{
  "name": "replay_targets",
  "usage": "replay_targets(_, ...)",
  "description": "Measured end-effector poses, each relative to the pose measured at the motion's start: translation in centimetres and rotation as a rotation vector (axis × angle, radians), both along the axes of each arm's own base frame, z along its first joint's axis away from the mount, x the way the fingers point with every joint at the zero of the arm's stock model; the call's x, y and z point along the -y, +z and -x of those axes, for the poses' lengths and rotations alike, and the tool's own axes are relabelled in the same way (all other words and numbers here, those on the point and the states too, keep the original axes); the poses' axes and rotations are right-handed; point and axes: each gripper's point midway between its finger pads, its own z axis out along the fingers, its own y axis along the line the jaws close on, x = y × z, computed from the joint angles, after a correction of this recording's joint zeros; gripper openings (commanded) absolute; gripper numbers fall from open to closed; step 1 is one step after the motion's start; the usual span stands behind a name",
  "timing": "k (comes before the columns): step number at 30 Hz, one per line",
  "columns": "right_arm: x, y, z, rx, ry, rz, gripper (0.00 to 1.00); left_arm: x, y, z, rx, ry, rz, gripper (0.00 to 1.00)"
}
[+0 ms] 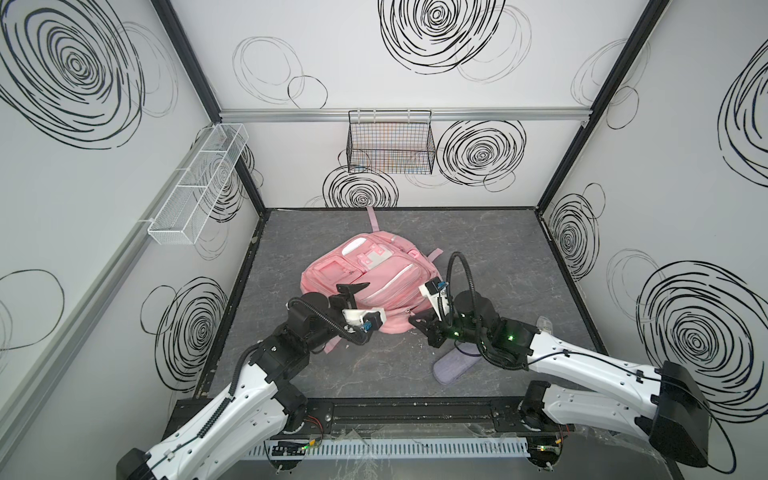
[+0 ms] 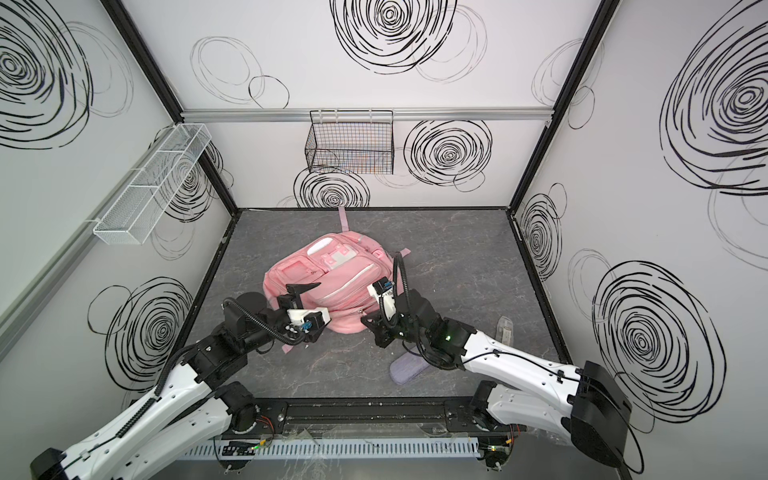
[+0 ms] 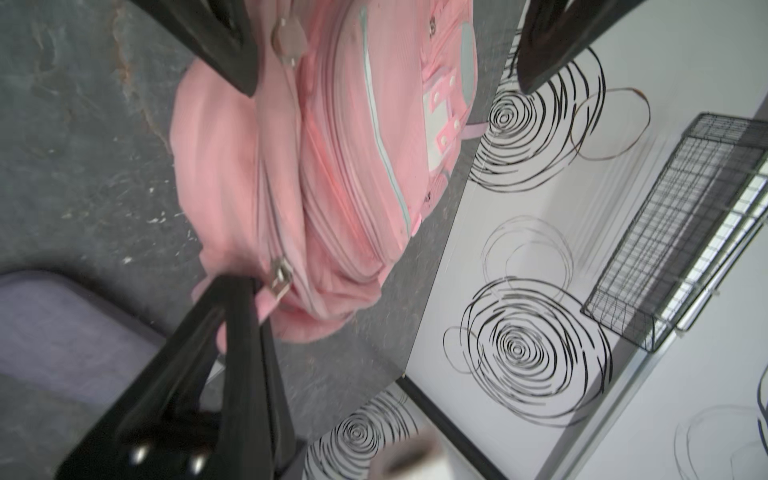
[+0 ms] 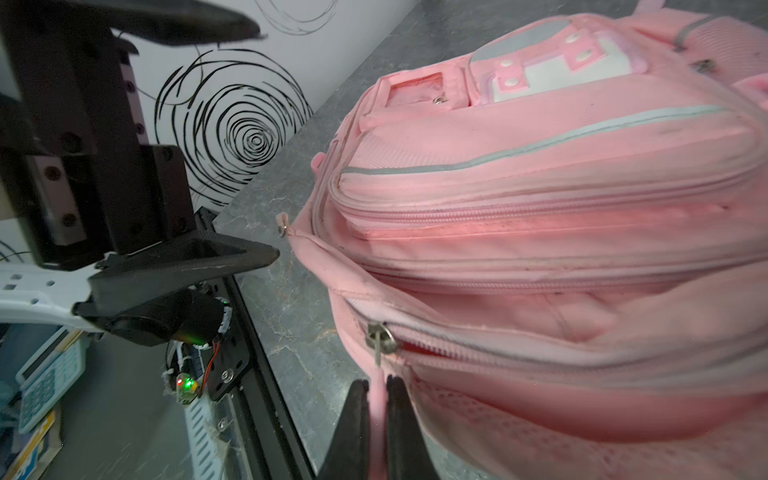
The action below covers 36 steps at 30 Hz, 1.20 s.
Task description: Pack the student bag
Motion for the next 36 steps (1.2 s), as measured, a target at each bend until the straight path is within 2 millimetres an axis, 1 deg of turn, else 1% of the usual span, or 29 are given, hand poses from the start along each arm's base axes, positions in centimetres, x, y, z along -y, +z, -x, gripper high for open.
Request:
replay_targets(1,-0.4,-0.1,0.5,-0.004,0.016,0.001,0.00,0.9,0.3,0.6,-0.008,-0.032,0.001,0.96)
replay_targets(3,-1.0,-0.1,1.1,-0.007,0.038,-0.002,0.00,2.2,-0.2,1.3,-0.038,-0.072,-0.011,0.92)
replay_targets(4,-1.3,0.0,1.4,-0.009,0.048,-0.006,0.00,2.5,-0.9,1.3,-0.056,-0.073,-0.028,0.88)
replay_targets(6,-1.7,0.2,1.8,-0.008,0.063,-0.011,0.00,2.4,-2.7,0.6,-0.103,-0.043,-0.073,0.82)
replay_targets(8,-1.9,0.4,2.0,-0.007,0.068,-0.014,0.00,1.9,-4.7,-0.1,-0.159,-0.010,-0.122,0.70)
replay_targets(9,-1.9,0.4,1.9,-0.007,0.066,-0.013,0.00,1.5,-5.4,-0.3,-0.183,0.001,-0.140,0.60)
replay_targets(11,-1.9,0.4,1.8,-0.005,0.060,-0.012,0.00,0.9,-6.5,-0.4,-0.234,0.015,-0.158,0.26)
replay_targets(13,-1.8,0.4,1.7,0.001,0.053,-0.014,0.00,0.6,-6.8,-0.1,-0.263,0.006,-0.157,0.06)
replay_targets(14,-1.8,0.5,1.5,0.006,0.047,-0.015,0.00,0.5,-6.8,0.0,-0.268,0.005,-0.157,0.00)
replay_targets(17,-1.8,0.9,1.2,0.021,0.036,-0.016,0.00,0.2,-6.4,-0.1,-0.267,0.015,-0.139,0.00)
replay_targets(21,-1.1,1.7,-0.3,0.041,-0.002,-0.019,0.00,-0.6,-5.5,-0.2,-0.242,0.038,-0.107,0.00)
replay_targets(23,0.2,1.8,-1.6,0.041,-0.041,-0.007,0.00,-1.2,-5.3,-0.3,-0.232,0.057,-0.097,0.00)
replay_targets(27,3.9,1.8,-4.0,0.027,-0.137,0.017,0.00,-2.3,-4.8,-0.4,-0.195,0.092,-0.068,0.00)
replay_targets(30,6.3,1.3,-5.0,0.004,-0.182,0.020,0.00,-2.7,-4.5,-0.1,-0.155,0.095,-0.041,0.00)
replay_targets(32,7.3,0.7,-5.5,-0.024,-0.195,0.020,0.00,-2.8,-4.5,0.0,-0.136,0.097,-0.033,0.00)
replay_targets(33,7.7,0.4,-5.8,-0.038,-0.198,0.018,0.00,-2.9,-4.5,0.1,-0.129,0.101,-0.031,0.13)
replay_targets(34,7.9,0.2,-5.9,-0.051,-0.195,0.015,0.00,-3.0,-4.5,0.0,-0.123,0.106,-0.030,0.43)
replay_targets(35,7.9,0.1,-5.8,-0.060,-0.187,0.010,0.00,-3.1,-4.5,0.0,-0.120,0.111,-0.031,0.56)
replay_targets(36,7.9,0.0,-6.0,-0.068,-0.195,0.009,0.00,-3.4,-4.6,-0.2,-0.125,0.135,-0.032,0.60)
